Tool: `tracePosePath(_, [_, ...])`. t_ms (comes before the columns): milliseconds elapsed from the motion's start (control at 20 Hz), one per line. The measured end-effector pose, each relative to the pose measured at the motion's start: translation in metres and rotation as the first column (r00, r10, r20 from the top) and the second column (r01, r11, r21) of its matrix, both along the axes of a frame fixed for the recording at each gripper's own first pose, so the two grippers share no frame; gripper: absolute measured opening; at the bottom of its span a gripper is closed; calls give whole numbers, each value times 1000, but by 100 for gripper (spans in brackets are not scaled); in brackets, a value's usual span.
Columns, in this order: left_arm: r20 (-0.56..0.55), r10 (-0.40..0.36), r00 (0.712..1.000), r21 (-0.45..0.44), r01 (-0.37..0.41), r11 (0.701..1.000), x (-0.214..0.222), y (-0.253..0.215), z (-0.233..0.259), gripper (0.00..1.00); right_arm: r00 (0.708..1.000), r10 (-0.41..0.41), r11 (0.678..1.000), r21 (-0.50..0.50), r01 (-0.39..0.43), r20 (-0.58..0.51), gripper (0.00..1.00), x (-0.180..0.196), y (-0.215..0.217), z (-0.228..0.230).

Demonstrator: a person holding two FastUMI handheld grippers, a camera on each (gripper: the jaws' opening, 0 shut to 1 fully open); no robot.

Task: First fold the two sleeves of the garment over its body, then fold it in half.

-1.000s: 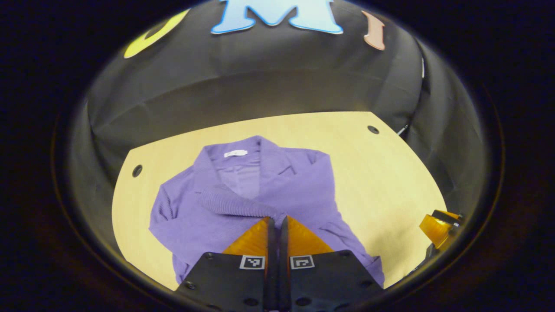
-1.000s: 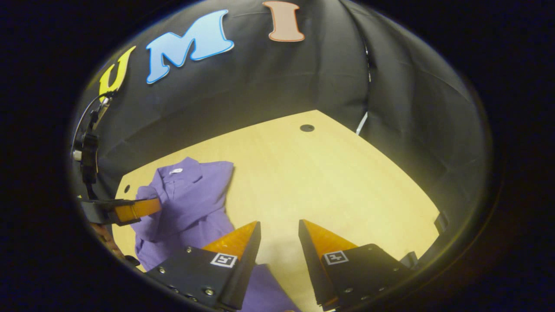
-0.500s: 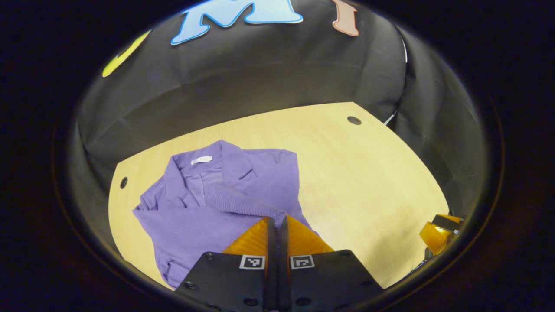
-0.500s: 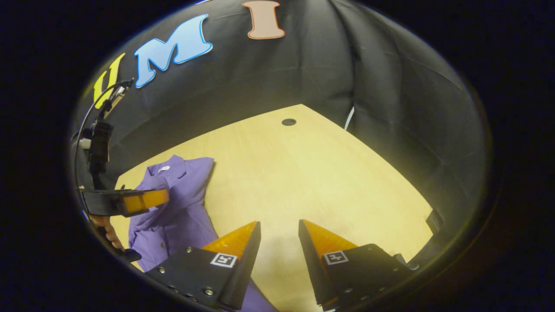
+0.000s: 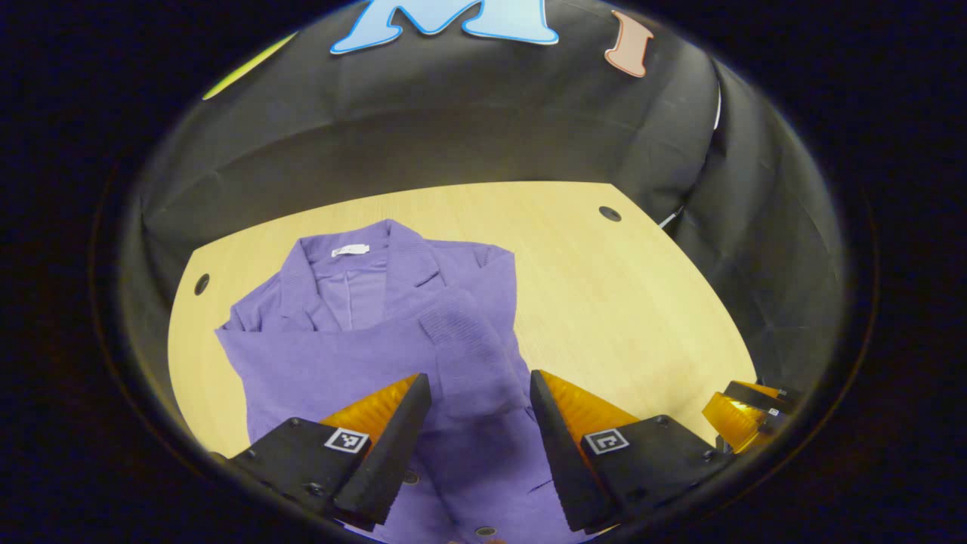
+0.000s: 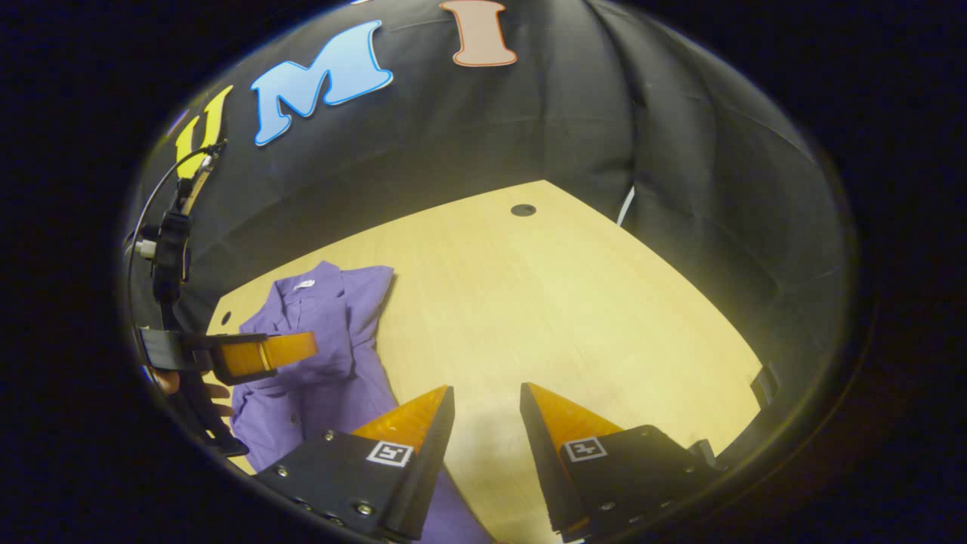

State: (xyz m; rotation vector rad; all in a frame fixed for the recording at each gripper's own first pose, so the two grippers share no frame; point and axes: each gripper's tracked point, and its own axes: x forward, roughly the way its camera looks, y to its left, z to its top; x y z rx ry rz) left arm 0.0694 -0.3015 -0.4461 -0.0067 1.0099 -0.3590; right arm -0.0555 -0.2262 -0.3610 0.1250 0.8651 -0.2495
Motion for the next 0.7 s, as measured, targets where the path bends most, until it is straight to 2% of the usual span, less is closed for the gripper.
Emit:
tracePosePath(100, [-12, -2, 1000, -4, 2, 1000, -13, 11, -2, 89, 1000, 20, 1000, 5, -20, -7, 58, -5, 9, 1])
tracePosePath(150, [-16, -4, 1000, -2, 4, 1000, -20, 18, -3, 95, 999, 35, 999, 7, -35, -13, 54, -9, 15, -1])
tracePosePath(200, [-22, -8, 1000, 2, 8, 1000, -27, 25, -4, 88, 999, 49, 999, 7, -48, -20, 58, -12, 20, -3])
tracePosePath(550, [-81, 13, 997, 27, -11, 1000, -91, 87, -15, 89, 984, 154, 988, 21, -153, -91, 58, -50, 65, -21])
tracePosePath(600, [-91, 19, 996, 34, -16, 999, -103, 98, -17, 89, 980, 172, 985, 27, -170, -103, 54, -56, 73, -23])
tracePosePath(700, [-111, 29, 993, 49, -24, 999, -124, 118, -21, 88, 972, 197, 980, 35, -194, -124, 58, -66, 85, -29])
